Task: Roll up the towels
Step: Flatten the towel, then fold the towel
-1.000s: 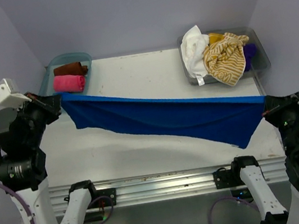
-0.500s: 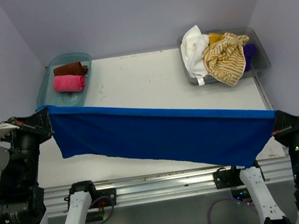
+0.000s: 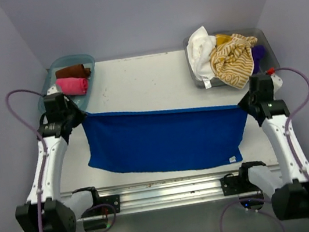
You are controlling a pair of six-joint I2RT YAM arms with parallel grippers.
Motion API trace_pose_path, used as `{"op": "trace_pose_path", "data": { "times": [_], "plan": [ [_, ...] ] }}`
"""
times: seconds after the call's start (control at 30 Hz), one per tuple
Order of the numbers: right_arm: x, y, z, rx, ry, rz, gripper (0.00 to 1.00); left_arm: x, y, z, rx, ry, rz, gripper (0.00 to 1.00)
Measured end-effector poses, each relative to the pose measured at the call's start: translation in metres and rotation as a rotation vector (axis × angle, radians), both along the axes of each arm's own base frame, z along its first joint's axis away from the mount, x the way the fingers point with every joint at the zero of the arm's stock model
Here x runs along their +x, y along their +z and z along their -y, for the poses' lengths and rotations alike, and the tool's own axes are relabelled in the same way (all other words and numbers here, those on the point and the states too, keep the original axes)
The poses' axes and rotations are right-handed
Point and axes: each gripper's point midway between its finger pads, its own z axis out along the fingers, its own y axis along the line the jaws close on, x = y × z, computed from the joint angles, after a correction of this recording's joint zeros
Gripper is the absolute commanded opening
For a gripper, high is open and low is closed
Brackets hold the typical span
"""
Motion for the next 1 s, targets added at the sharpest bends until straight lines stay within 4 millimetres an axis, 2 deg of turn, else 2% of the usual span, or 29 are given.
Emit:
{"op": "trace_pose_path", "data": {
  "times": [0.03, 0.13, 0.23, 0.3, 0.4, 0.53, 0.67, 0.77, 0.87, 1.0],
  "plan": [
    [0.013, -0.020, 0.000, 0.010, 0.003, -0.046, 0.00, 0.009, -0.020, 0.000, -0.004, 0.003, -0.057, 0.00],
    [0.041, -0.064, -0.001, 0.033, 0.011, -0.149, 0.00, 0.026, -0.064, -0.001, -0.009, 0.004, -0.178, 0.00],
    [0.070, -0.087, 0.000, 0.031, 0.022, -0.201, 0.00, 0.040, -0.095, 0.000, -0.020, -0.002, -0.273, 0.00],
    [0.086, -0.090, 0.002, 0.028, 0.029, -0.208, 0.00, 0.050, -0.107, -0.001, -0.027, -0.005, -0.313, 0.00],
    [0.115, -0.086, 0.002, 0.025, 0.044, -0.178, 0.00, 0.064, -0.112, -0.002, -0.033, -0.003, -0.329, 0.00],
    [0.132, -0.079, 0.001, 0.028, 0.060, -0.144, 0.00, 0.080, -0.112, -0.003, -0.039, -0.005, -0.329, 0.00],
    [0.131, -0.078, 0.001, 0.026, 0.066, -0.152, 0.00, 0.088, -0.111, -0.002, -0.046, -0.014, -0.332, 0.00],
    [0.121, -0.079, 0.000, 0.026, 0.071, -0.176, 0.00, 0.080, -0.113, -0.001, -0.044, -0.020, -0.364, 0.00],
    [0.089, -0.081, -0.003, 0.030, 0.073, -0.191, 0.00, 0.061, -0.121, 0.000, -0.049, -0.024, -0.393, 0.00],
    [0.038, -0.081, -0.007, 0.034, 0.068, -0.191, 0.00, 0.019, -0.129, 0.001, -0.056, -0.023, -0.441, 0.00]
  ]
}}
